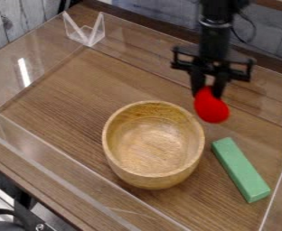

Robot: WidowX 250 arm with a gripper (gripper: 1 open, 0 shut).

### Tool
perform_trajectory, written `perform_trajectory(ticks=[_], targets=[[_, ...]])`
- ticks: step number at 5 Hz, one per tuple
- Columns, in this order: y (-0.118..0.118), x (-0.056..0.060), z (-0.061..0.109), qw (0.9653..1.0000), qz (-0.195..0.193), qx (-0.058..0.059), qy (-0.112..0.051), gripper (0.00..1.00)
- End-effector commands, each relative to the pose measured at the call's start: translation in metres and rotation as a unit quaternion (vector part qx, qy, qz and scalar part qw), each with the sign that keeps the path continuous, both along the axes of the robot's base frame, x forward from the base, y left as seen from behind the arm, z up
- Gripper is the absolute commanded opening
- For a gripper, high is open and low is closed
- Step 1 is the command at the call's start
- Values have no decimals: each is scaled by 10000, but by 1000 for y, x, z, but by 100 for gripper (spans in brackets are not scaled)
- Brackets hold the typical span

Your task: Move the red fruit to the right

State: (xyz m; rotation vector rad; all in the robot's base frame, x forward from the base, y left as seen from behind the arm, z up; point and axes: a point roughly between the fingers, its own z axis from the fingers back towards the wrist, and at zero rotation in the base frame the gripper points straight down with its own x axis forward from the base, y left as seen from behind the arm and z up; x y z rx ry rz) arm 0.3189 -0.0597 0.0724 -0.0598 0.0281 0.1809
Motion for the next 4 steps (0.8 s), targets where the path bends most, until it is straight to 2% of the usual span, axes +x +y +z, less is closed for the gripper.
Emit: perform_trajectory(ticks=[1, 4], targets=[[-3, 21, 9, 9992, 20, 13, -388, 0], [-5, 42, -14, 9990, -76, 80, -434, 0]])
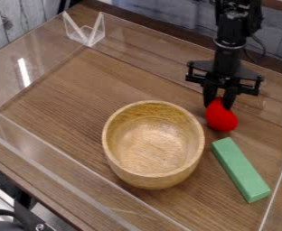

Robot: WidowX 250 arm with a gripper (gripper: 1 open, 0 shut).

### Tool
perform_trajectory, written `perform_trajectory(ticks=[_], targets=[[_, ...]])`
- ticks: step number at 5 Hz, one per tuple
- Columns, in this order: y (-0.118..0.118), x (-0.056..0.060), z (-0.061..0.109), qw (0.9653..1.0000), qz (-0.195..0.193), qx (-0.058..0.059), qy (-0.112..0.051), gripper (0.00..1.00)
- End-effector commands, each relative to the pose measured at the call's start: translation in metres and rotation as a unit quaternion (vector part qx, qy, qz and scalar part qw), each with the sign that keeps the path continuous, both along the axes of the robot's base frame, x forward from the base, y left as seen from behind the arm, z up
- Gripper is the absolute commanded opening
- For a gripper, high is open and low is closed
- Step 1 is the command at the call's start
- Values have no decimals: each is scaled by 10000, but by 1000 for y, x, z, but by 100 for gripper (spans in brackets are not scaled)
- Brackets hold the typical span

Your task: Move the red fruit to the right

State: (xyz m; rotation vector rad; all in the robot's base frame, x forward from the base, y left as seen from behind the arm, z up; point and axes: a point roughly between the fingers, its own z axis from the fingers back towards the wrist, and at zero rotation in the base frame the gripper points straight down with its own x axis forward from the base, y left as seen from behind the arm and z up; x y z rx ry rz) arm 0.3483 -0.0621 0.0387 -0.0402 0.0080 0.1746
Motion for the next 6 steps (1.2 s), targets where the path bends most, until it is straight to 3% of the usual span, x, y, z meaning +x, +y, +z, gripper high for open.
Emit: perform_trajectory(ticks=[1, 2, 4, 6], targets=[[-3, 18, 14, 9994, -87, -8, -342, 0], [-3, 22, 11, 9994, -115, 5, -335, 100], [-5, 27, 5, 9992, -189, 16, -361, 100], [5, 24, 40, 9978, -102, -254, -601, 100]])
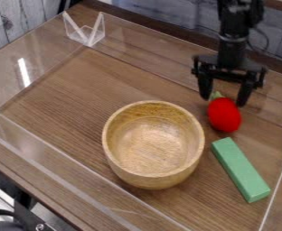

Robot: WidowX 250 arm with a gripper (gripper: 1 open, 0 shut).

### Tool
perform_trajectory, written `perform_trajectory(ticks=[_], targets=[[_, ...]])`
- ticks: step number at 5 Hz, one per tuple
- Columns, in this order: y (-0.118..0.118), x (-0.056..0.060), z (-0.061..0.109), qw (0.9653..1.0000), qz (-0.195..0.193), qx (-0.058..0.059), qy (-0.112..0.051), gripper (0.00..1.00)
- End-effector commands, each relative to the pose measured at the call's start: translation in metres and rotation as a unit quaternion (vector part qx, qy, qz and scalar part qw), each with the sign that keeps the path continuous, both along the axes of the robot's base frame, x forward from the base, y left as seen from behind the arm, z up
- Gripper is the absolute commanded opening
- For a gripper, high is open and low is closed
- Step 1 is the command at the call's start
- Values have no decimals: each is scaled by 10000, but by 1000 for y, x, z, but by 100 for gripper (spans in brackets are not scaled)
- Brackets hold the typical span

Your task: Move the red fruit to the right

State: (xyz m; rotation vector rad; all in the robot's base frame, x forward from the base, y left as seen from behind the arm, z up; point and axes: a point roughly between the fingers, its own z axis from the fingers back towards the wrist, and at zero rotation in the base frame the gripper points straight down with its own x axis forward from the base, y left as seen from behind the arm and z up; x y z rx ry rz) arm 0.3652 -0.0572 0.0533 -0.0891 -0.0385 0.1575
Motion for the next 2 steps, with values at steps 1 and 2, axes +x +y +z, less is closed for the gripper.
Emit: perform_trajectory(ticks=[1, 2], targets=[[5, 7, 36, 9990, 3, -107, -431, 100], [5, 7, 34, 9991, 11, -96, -414, 100]])
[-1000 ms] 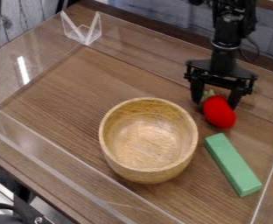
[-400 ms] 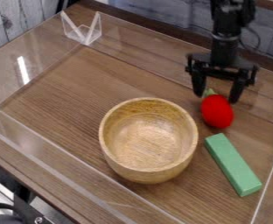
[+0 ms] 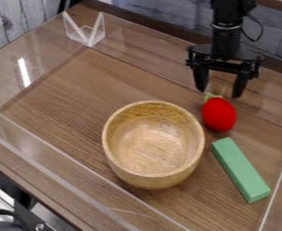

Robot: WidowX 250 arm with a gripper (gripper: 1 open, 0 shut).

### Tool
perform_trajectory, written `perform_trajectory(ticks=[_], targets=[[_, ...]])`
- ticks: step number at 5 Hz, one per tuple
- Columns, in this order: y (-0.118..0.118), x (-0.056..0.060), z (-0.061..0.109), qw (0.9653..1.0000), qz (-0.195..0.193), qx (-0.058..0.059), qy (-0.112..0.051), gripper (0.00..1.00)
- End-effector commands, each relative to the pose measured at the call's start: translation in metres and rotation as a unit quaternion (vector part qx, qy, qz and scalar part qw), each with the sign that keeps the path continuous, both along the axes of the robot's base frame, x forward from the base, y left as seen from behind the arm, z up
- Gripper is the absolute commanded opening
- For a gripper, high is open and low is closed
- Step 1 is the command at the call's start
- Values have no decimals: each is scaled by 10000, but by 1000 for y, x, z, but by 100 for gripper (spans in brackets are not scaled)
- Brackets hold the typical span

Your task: Move the red fruit to the right

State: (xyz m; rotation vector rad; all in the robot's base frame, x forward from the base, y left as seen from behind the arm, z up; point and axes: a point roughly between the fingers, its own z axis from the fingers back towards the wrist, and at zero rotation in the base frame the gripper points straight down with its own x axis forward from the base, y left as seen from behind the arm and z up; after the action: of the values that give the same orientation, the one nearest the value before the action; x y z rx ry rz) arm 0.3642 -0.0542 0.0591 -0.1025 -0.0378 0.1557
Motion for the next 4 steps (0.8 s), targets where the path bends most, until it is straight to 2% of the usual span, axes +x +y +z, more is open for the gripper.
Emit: perform_trajectory(ticks=[1, 4], targets=[[2, 8, 24, 9992, 32, -7, -388, 0], [3, 10, 25, 9993, 75, -56, -361, 0]])
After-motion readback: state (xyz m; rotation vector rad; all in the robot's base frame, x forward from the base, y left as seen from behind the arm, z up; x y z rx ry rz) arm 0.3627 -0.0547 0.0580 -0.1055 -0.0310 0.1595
